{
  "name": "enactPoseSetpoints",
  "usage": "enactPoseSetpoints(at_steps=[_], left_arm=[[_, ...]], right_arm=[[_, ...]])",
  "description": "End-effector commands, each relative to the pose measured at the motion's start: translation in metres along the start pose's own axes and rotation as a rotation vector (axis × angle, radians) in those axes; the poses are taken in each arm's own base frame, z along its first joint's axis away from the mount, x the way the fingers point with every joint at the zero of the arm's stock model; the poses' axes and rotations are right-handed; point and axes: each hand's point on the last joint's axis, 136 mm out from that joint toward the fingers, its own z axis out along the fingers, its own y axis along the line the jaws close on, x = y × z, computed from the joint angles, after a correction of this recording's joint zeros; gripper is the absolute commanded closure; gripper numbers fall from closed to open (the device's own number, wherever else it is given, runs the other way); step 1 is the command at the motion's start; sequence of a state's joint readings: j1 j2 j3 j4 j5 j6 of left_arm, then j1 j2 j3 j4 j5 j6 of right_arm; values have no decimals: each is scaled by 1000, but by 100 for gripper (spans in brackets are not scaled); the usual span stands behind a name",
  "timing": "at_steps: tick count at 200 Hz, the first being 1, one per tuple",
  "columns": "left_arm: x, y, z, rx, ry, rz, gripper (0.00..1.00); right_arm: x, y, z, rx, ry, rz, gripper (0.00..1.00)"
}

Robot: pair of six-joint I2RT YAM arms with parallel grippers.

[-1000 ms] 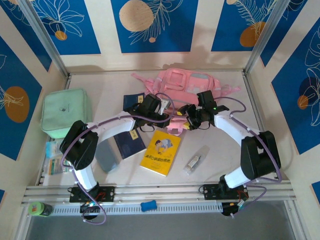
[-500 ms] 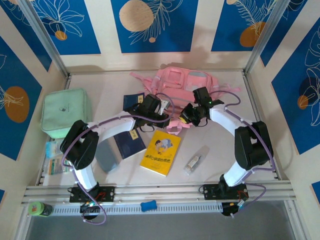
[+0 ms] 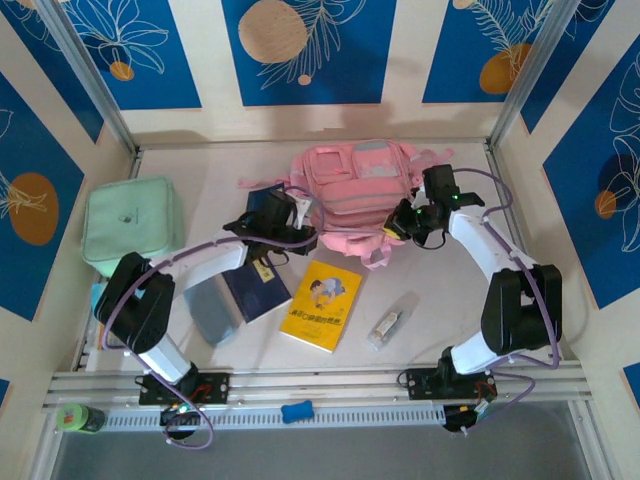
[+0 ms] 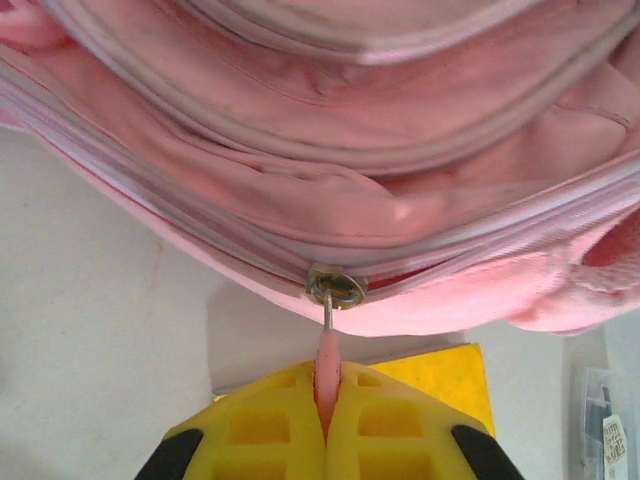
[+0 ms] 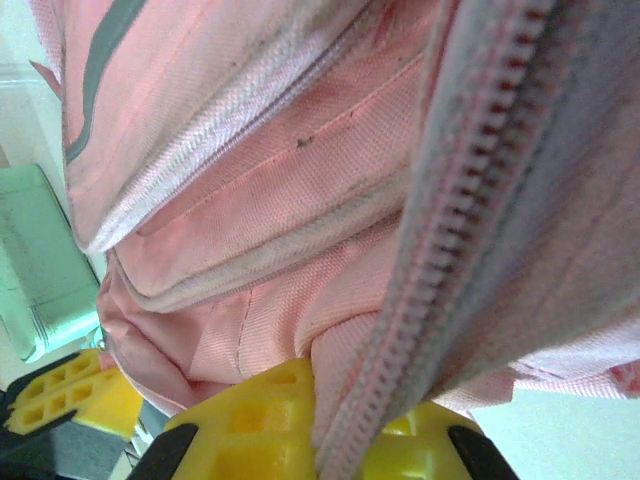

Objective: Pack the student bag

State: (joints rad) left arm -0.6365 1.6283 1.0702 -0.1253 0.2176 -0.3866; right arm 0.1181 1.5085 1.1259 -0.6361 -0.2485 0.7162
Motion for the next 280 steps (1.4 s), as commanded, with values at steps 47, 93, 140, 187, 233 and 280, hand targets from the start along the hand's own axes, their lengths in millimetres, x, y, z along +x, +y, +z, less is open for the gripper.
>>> enactPoseSetpoints(at_steps=[47, 93, 140, 187, 233, 280], left_arm=[[-45, 60, 13, -101, -39, -90, 100], [-80, 99, 31, -163, -104, -149, 100], [-100, 111, 52, -133, -105, -163, 100], [-120, 115, 66, -140, -111, -152, 100], [-124, 113, 65, -140, -81, -133, 100], [-98, 90, 25, -100, -28, -112, 63]], right_arm=[[-37, -14, -58, -46, -197, 35, 100], [-39, -28, -62, -60, -198, 85, 100], [-27, -16, -44, -89, -149, 34, 100], [-32, 8, -17, -116, -121, 19, 100], [-28, 14, 9, -126, -59, 12, 94], [-10, 16, -3, -108, -35, -53, 55]])
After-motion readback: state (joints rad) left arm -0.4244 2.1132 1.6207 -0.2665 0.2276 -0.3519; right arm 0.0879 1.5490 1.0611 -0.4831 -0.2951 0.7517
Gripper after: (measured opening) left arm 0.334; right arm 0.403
